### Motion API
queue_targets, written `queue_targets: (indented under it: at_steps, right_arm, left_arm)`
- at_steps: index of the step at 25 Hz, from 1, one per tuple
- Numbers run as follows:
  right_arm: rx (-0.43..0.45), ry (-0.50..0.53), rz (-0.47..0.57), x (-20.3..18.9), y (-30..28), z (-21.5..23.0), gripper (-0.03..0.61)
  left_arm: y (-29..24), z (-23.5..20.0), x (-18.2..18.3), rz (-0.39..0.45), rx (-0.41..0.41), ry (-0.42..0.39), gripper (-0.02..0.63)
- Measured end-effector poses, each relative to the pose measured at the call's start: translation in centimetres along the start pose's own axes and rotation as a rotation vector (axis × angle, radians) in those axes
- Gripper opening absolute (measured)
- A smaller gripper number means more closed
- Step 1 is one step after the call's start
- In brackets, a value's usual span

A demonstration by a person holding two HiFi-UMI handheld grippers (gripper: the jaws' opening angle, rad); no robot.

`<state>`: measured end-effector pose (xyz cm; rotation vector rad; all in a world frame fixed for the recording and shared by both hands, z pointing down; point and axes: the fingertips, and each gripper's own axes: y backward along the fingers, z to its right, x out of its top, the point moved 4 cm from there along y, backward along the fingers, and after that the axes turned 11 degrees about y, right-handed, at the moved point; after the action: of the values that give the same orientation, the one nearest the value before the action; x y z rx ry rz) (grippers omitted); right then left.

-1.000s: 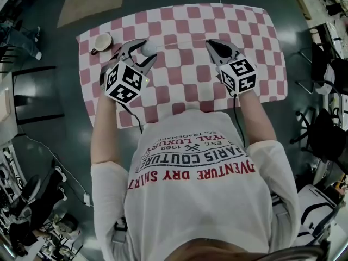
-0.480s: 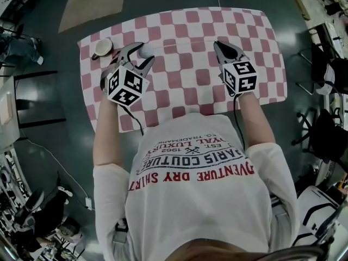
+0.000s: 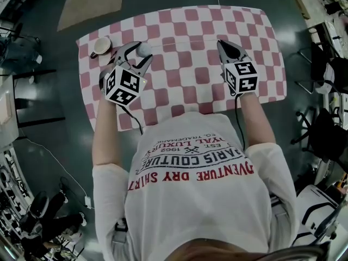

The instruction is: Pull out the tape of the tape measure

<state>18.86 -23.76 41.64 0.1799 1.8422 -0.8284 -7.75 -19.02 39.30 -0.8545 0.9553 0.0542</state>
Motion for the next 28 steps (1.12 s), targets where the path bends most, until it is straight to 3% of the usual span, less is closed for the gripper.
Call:
queue_targets:
  at_steps: [7,24,28]
  right_arm:
    - [-0.083,-0.025,-0.051,-1.0,0.2,1.5,0.032]
    - [-0.157,-0.037,-0.073,-2.6,1.0,4.3,0.032]
    - [-0.220,-0.044,-0.108,-3.4,1.2,5.5,0.032]
  left_arm:
    - [0.0,-0.1,-0.6,-0.009,0.018,0.010,0.232]
    - [-0.3,-0.1,-0.9,-0.006,0.013,0.021,0.233]
    - [-0.4,-0.4,-1.2,-0.024,0.030,0.019,0.232]
